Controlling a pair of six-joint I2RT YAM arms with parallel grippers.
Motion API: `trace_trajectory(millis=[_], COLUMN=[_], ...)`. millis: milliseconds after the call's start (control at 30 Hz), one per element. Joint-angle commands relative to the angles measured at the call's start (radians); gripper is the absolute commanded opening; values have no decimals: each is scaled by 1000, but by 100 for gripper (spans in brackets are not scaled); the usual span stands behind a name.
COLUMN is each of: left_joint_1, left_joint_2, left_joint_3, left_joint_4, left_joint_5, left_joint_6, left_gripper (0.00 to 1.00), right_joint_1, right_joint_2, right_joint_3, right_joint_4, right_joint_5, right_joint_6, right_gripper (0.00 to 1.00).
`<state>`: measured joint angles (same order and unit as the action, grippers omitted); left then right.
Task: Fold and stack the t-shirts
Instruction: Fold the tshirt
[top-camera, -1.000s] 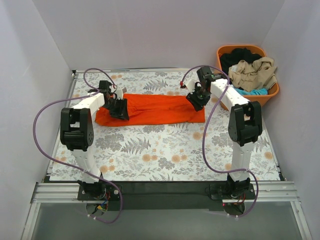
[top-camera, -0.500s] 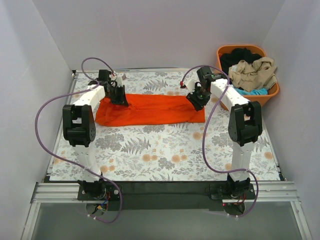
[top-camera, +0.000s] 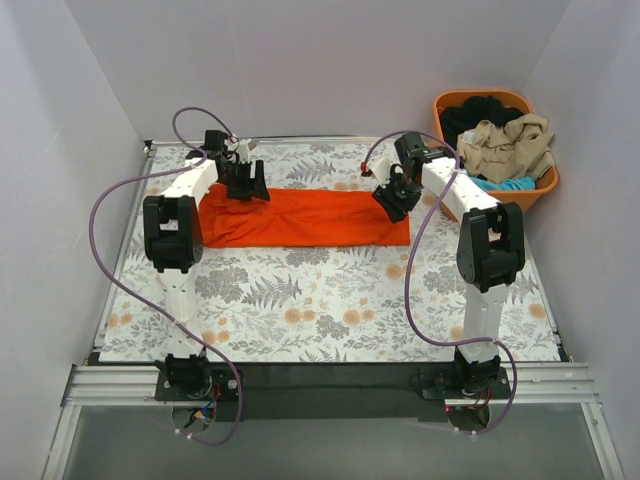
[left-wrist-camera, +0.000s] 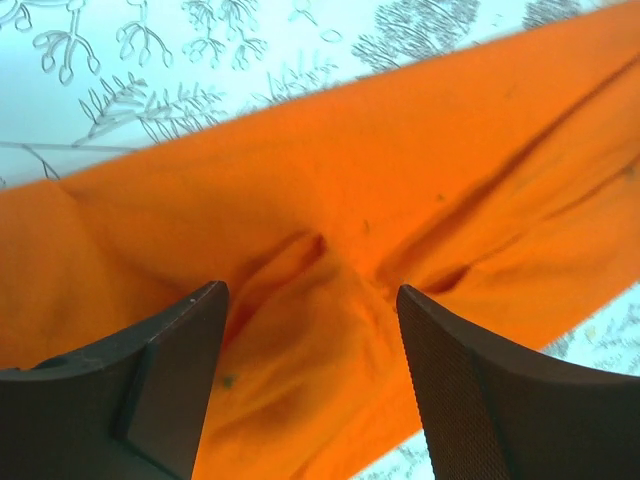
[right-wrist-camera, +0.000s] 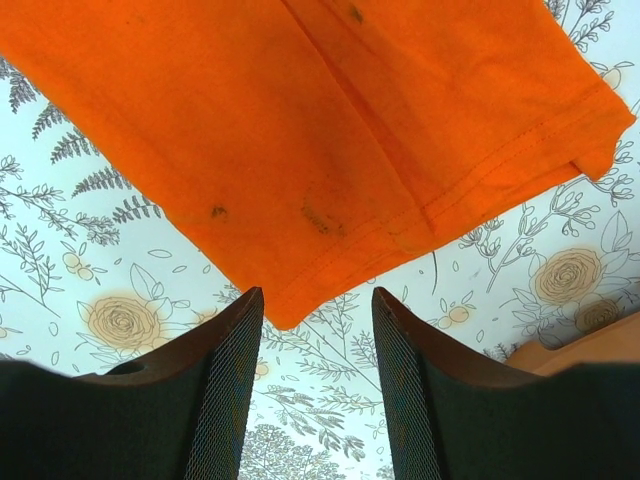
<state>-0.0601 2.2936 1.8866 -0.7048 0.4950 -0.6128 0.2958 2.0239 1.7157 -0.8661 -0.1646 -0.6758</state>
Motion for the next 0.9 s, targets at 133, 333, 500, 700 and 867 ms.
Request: trace_trajectory(millis=[133, 333, 500, 700, 867], left_joint_1=[144, 227, 230, 233, 233], left_joint_2=[-361, -519, -545, -517, -500], left_joint_3=[-176, -420, -503, -527, -521], left_joint_4=[-188, -245, -183, -73, -32], left_joint_5=[99, 34, -22, -84, -107], left_joint_6=[82, 287, 309, 294, 298], left_gripper=[64, 67, 69, 66, 61], right_joint_1=[6, 22, 20, 22, 22], right_joint_2=[-47, -38, 10, 29, 27], right_joint_3=[-50, -111, -120, -142, -160], right_joint_4=[-13, -10, 2, 4, 4], right_joint_5=[-62, -52, -10, 34, 43], right_joint_6=[10, 5, 10, 2, -2], right_gripper=[46, 42, 39, 39, 39])
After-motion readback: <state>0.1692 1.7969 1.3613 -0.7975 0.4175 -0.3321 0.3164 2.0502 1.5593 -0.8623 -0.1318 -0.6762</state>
